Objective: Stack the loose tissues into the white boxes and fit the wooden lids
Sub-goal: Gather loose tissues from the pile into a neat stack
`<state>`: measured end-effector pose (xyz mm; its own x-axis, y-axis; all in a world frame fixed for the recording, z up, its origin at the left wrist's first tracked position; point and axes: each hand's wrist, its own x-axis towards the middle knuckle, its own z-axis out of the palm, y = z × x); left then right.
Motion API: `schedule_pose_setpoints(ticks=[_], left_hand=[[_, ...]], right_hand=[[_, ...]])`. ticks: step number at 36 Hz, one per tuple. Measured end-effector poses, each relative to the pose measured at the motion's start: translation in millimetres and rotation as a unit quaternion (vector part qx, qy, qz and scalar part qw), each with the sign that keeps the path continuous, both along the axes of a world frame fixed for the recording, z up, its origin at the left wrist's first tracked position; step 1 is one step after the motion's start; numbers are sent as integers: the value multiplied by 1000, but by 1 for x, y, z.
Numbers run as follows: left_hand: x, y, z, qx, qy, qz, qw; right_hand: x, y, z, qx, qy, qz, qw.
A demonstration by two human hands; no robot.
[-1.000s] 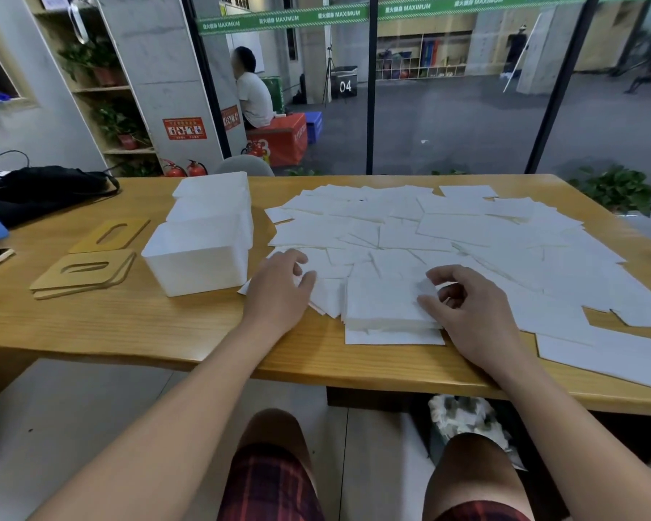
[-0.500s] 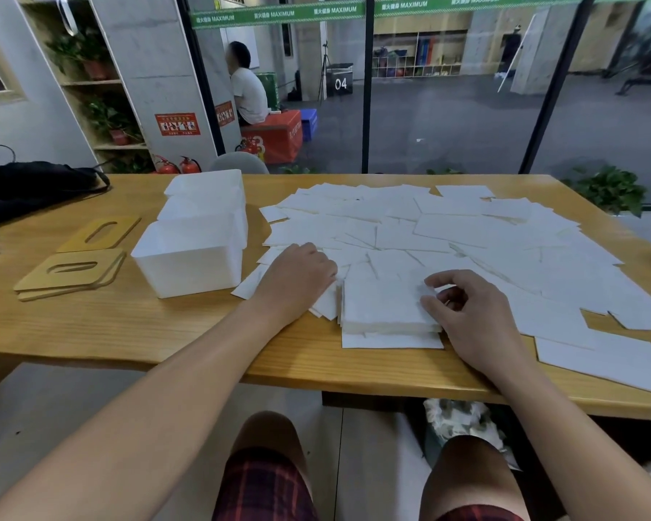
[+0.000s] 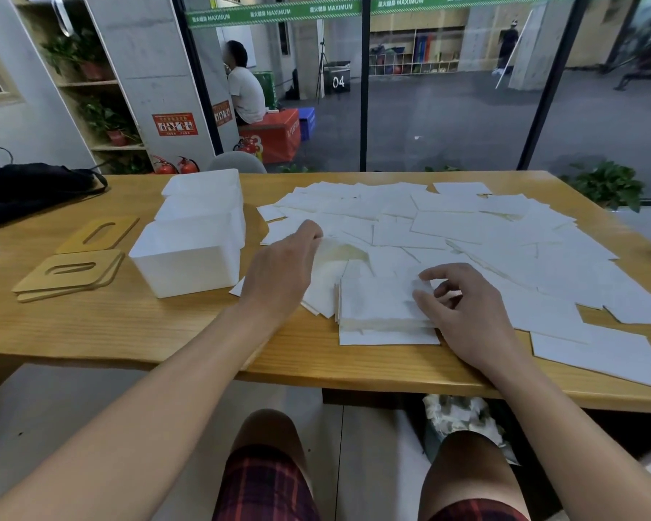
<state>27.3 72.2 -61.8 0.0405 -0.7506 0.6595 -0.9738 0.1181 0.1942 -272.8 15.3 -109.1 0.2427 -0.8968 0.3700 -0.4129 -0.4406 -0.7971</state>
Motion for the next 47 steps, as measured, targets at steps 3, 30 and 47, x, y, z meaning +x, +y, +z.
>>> schedule_pose_setpoints(ticks=[3,30,47], left_hand=[[-5,10,6,3,38,-19,999],[-52,28,-14,23,368,-170,914],[-35,-4,-35,134,227,-42,964]], right_hand=[[0,1,3,-13,11,10,1000],[-4,9,14,-45,-132,51,989],[3,2,5,13,16,-24,999]])
